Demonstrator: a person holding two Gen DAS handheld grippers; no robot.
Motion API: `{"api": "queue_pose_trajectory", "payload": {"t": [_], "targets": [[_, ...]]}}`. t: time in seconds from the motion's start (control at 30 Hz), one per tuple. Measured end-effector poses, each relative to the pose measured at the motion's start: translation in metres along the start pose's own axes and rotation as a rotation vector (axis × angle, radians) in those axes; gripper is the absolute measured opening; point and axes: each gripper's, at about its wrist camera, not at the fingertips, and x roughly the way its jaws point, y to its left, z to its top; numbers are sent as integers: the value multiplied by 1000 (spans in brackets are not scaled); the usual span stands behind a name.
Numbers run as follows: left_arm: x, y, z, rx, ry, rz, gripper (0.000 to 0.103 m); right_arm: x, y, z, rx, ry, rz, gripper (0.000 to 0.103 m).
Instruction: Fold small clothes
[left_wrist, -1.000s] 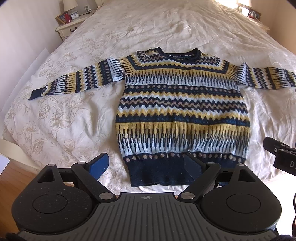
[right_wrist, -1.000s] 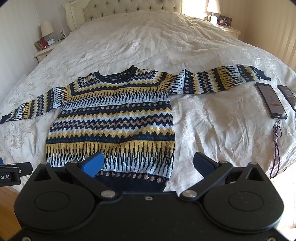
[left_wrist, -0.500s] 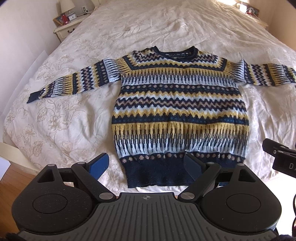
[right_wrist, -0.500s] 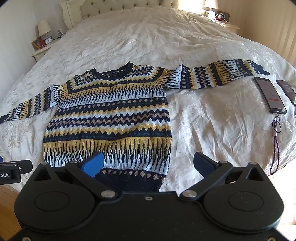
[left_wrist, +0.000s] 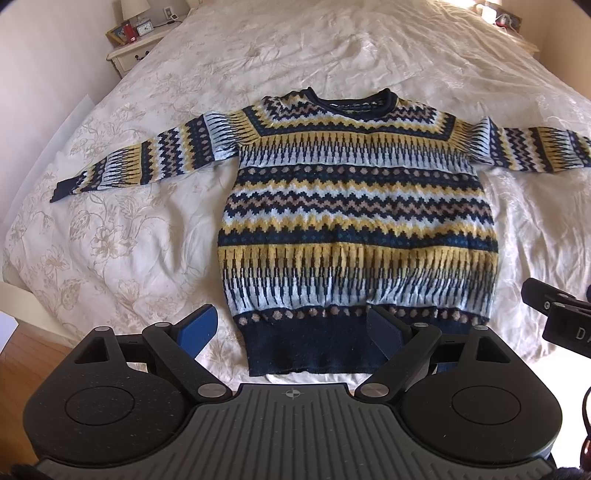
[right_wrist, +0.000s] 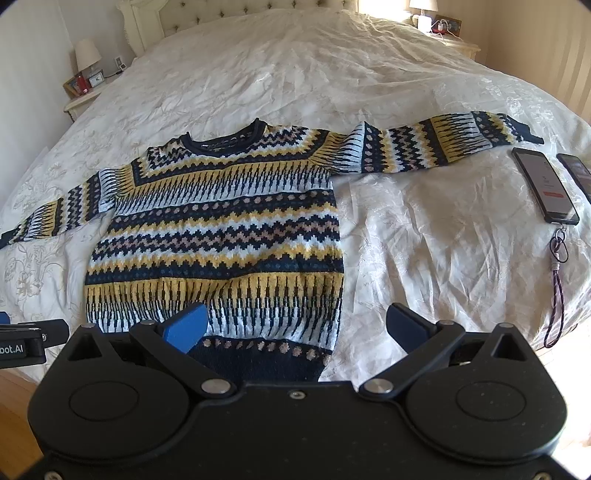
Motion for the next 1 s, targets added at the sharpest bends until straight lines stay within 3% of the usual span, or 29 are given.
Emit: {"api": "queue_pose_trajectory", "payload": {"t": [0.6,1.0], "targets": [[3,3,5,-26,-8,-12,88,9,3,4,-11,21,26,102],[2,36,2,-163,-84,-85,88,20,22,8,-51,35,76,102]]}}
